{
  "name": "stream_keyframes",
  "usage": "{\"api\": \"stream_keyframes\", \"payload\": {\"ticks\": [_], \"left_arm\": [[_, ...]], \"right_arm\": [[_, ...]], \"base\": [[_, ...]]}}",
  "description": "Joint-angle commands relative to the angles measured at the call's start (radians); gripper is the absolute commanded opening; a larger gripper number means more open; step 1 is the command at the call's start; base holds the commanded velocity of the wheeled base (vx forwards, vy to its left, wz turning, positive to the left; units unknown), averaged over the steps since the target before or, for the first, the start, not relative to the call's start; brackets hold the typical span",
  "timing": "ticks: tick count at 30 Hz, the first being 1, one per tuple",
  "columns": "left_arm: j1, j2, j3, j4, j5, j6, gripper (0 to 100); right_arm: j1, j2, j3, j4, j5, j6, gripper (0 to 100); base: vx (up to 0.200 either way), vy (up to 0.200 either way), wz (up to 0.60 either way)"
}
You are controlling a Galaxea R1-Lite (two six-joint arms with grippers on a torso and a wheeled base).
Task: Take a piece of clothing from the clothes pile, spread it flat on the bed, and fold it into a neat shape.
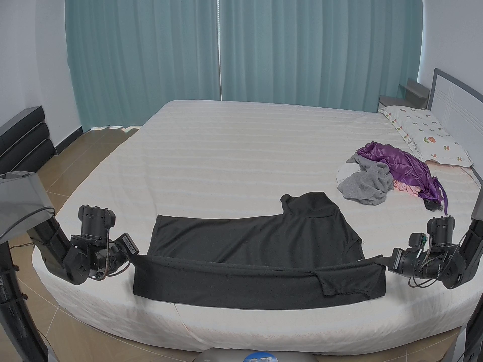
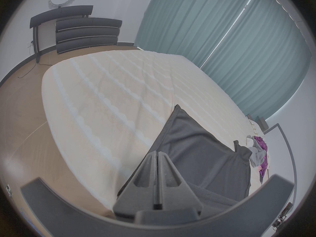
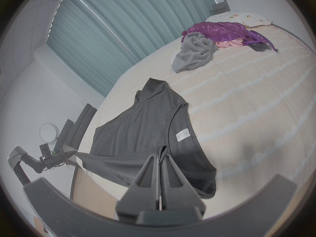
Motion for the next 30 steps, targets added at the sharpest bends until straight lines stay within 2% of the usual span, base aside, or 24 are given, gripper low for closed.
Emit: {"api": "stream_keyframes", "payload": {"ticks": [1,9,16,30], "left_arm": [[0.000,0.120,-0.070,0.003,0.001,0.000,0],[0.001,0.209,-0.139,0.003,0.001,0.000,0],[0.000,0.250,-0.177,0.003,0.001,0.002,0],[0.000,0.282,-0.213,0.003,0.001,-0.003,0]], "right_arm": [[0.007,0.098,-0.084,0.037,-0.003,0.000,0],[0.010,0.158,-0.188,0.123,-0.003,0.000,0],[0.017,0.230,-0.237,0.123,-0.041,0.000,0],[0.023,0.294,-0.268,0.112,-0.040,0.002,0]], "base": [[0.000,0.000,0.00],[0.000,0.000,0.00],[0.000,0.000,0.00],[0.000,0.000,0.00]]}}
